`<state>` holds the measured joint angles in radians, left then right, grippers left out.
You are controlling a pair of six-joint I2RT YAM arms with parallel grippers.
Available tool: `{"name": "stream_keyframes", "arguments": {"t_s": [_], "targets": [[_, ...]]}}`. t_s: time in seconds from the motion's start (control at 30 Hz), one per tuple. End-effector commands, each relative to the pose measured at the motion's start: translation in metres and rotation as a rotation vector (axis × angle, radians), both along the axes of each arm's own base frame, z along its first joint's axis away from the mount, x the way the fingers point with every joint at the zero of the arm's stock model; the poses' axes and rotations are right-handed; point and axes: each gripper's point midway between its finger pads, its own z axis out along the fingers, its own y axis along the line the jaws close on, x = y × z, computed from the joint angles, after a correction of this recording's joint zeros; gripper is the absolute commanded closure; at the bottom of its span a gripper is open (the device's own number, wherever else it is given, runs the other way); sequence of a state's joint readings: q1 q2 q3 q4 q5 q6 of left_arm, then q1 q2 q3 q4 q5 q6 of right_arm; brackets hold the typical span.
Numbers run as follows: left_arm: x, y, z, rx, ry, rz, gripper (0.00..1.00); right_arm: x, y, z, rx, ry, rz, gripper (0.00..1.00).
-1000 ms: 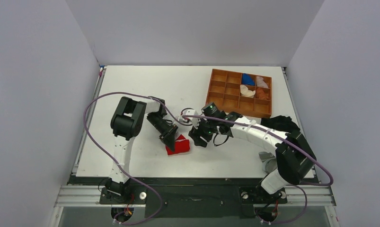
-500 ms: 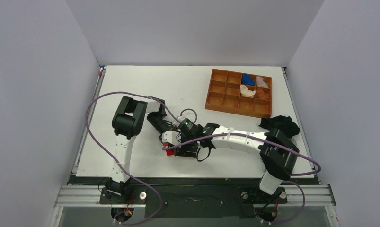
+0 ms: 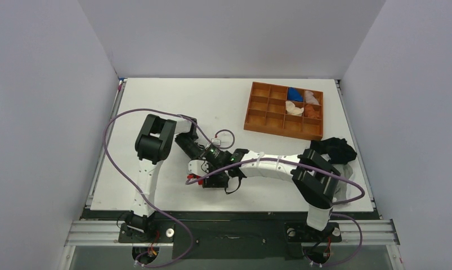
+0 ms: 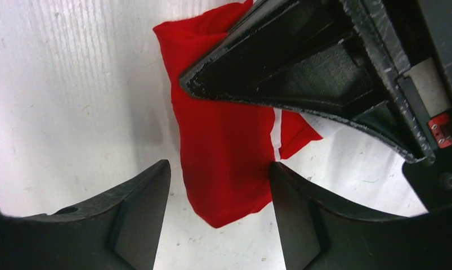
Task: Roll the underwear
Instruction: Roll the underwear to the center of the board.
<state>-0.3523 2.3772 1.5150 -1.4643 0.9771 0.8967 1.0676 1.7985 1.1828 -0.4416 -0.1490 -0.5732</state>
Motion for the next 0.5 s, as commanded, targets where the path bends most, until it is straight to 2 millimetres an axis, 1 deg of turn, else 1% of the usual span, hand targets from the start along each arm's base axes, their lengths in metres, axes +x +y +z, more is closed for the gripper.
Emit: {"name": "stream_keyframes", "arguments": {"t_s": [0.0, 0.2, 0.4, 0.47], "targets": [[0.008, 0.008, -0.019, -0.007, -0.071, -0.057, 1.0, 0.016, 0.022, 0.009, 0.035, -0.066, 0.016, 0.39], [0.008, 0.008, -0.019, -0.014, -0.065, -0.061, 1.0, 0.017, 0.026, -0.002, 0.013, -0.059, 0.029, 0.39], [0.007, 0.008, -0.018, -0.02, -0.061, -0.066, 1.0, 0.018, 0.025, -0.014, -0.006, -0.053, 0.03, 0.4], [0.007, 0.008, -0.018, -0.021, -0.059, -0.067, 1.0, 0.019, 0.025, -0.019, -0.016, -0.046, 0.03, 0.43]]}}
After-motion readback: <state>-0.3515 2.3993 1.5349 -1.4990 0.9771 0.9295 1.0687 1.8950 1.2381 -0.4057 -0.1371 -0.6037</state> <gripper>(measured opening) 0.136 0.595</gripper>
